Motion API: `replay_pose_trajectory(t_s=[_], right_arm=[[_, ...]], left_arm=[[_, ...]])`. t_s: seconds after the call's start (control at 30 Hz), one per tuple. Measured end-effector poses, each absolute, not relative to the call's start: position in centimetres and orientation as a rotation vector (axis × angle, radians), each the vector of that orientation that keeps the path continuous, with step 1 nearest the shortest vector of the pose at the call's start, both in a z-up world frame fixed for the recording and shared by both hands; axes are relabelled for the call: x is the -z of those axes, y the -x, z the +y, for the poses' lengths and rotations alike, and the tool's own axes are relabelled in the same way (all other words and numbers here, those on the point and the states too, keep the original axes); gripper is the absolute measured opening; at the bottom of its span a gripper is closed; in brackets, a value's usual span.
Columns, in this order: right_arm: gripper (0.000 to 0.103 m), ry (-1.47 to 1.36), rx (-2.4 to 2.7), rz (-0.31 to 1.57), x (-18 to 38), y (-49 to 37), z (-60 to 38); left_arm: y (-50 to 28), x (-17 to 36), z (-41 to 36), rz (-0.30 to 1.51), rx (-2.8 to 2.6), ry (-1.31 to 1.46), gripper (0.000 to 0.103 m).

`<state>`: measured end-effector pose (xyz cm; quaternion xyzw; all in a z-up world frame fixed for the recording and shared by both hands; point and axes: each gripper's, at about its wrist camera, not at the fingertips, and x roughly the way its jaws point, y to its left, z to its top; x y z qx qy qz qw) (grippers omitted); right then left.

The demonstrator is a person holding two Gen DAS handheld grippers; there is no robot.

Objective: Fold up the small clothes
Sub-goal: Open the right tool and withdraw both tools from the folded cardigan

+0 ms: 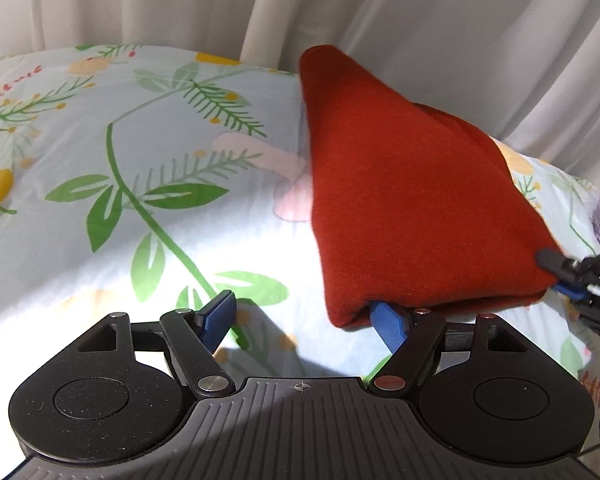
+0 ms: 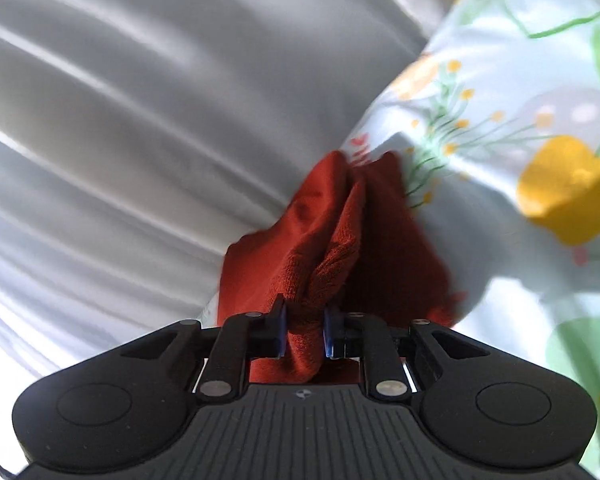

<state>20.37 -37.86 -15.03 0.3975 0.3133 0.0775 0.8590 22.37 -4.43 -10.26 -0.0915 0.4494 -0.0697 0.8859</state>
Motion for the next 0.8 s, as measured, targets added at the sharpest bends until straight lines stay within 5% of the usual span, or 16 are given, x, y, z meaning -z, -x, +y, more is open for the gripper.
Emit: replay_pose_trajectory(t_s=[0.13,0.2,0.47,0.8], right_arm=[[0.022,-0.591,-0.122,0.713,14.3,-20.5,-36.0],[0.033,-0.553,-0.074,0.675,13.2,-20.0,-36.2],[0.034,-0.484,-0.18,0.556,9.4,-24.8,-34.1],[0.024,-0.286,-0.212,0.63,12.4,-38.1,-26.5]], left_arm=[[-22.2,9.1,-2.6,0.992,0.205,0.211,0.078],[-22.0,7.8,-0.9,0.979,0.212,0.232,0.078],[-26.7,5.0,2.1,0.845,-0.095,0.365,0.08],[-35.3,5.9,-6.8,0.697,-0.206,0.323,0.083]])
